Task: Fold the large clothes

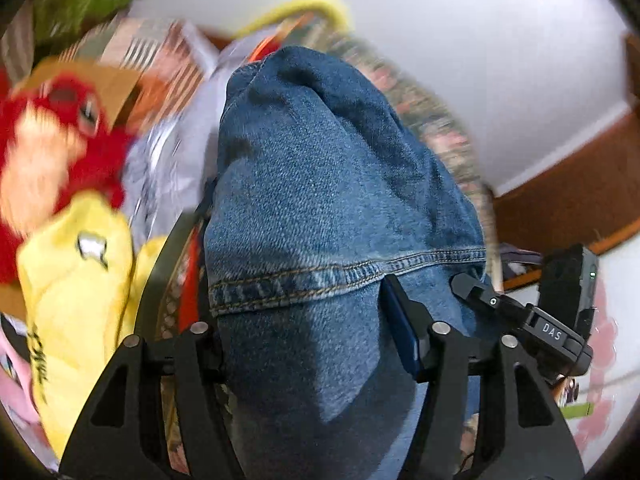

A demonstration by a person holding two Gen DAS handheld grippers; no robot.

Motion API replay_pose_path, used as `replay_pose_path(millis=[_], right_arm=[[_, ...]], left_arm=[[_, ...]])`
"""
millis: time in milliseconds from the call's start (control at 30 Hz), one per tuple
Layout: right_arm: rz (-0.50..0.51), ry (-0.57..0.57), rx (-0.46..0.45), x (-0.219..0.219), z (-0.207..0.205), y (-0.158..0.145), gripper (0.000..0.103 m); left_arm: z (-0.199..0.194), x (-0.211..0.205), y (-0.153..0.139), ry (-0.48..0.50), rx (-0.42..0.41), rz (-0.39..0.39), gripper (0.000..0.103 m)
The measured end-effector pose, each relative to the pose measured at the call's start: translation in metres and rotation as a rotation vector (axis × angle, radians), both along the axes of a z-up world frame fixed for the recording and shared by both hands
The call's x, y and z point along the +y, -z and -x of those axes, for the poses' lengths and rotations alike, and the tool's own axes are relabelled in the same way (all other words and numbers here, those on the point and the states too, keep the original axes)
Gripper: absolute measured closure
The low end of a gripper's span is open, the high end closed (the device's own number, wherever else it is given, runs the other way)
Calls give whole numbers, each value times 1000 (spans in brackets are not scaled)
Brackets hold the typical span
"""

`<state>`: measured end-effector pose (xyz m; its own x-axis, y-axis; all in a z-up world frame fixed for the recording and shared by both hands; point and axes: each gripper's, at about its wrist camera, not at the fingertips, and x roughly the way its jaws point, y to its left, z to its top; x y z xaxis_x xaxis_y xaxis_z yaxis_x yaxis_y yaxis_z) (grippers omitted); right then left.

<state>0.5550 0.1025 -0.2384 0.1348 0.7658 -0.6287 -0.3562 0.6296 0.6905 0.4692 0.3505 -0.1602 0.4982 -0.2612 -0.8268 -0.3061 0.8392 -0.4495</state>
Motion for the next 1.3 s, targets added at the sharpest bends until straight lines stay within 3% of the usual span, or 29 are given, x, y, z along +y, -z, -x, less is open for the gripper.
replay_pose_path(millis=[100,200,500,667,800,1033,1300], right_arm=[[23,6,61,6,-8,38,60],[47,-22,-6,4,-3,35,56],[248,-21,-181,-6,39,-2,46],[314,-109,-300,-19,77,-18,32],[368,-156,-357,-28,109,-25,30],[292,-121,-434,-54,161,-70,30],[127,-40,-659,-89,234,-162,29]], left_arm=[[-2,7,31,-4,27,11,34],[0,11,34,16,5,48,31],[33,-28,6,28,-5,-209,26],[71,-45,-5,43,-13,-326,24],[103,-50,-9,37,-4,-356,24],[162,-64,-46,17,-85,-339,24],[238,-97,-140,-19,-344,-368,24]])
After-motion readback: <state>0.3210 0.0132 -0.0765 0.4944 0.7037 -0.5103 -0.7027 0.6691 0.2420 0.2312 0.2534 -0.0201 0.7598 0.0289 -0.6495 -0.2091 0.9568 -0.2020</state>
